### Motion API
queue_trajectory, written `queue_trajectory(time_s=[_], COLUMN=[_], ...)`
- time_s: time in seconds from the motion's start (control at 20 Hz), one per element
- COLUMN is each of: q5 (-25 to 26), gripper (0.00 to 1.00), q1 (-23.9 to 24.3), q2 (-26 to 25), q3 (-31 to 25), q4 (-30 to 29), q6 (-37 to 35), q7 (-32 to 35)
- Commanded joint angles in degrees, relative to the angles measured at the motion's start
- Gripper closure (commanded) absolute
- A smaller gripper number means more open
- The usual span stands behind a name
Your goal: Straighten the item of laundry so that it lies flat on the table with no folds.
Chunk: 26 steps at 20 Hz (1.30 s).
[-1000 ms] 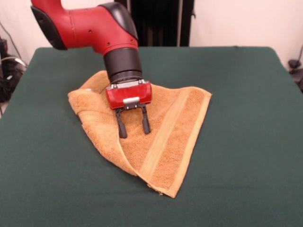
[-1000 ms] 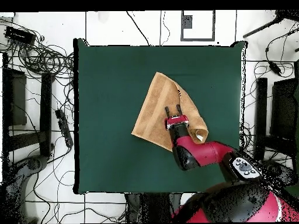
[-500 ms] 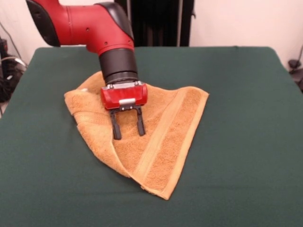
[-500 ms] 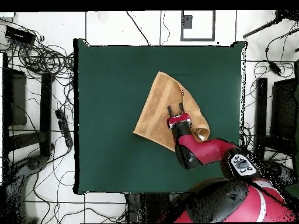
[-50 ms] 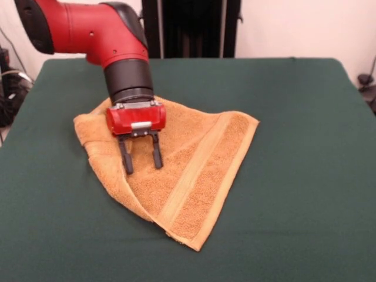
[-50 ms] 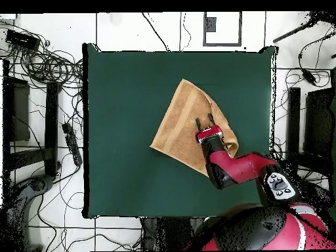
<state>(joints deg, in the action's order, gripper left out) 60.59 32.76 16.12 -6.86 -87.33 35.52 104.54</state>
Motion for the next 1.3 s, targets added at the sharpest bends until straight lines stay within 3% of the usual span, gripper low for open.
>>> queue_trajectory(time_s=[0.05,0.15,0.25,0.5,0.9,1.1,1.15,1.2,1.3], q5=[6.5,6.9,11.2,9.6,10.9,17.0,16.0,13.4,6.8], gripper=[0.00,0.00,0.00,0.00,0.00,0.00,0.00,0.00,0.00], q1=[0.7,1.5,2.6,0.8,0.4,7.5,10.1,14.6,17.6], q2=[-0.1,-0.2,0.3,1.2,1.6,4.0,4.5,4.3,4.0], q3=[-0.4,-1.6,-4.8,-2.4,-1.9,-12.3,-15.4,-20.5,-22.7], q4=[6.4,6.0,5.1,5.1,5.6,0.6,-1.4,-4.1,-6.0], q6=[-10.8,-11.2,-14.0,-13.7,-13.3,-23.0,-26.0,-32.1,-35.9], q7=[8.2,9.9,14.4,9.3,7.7,20.0,19.5,14.7,9.3])
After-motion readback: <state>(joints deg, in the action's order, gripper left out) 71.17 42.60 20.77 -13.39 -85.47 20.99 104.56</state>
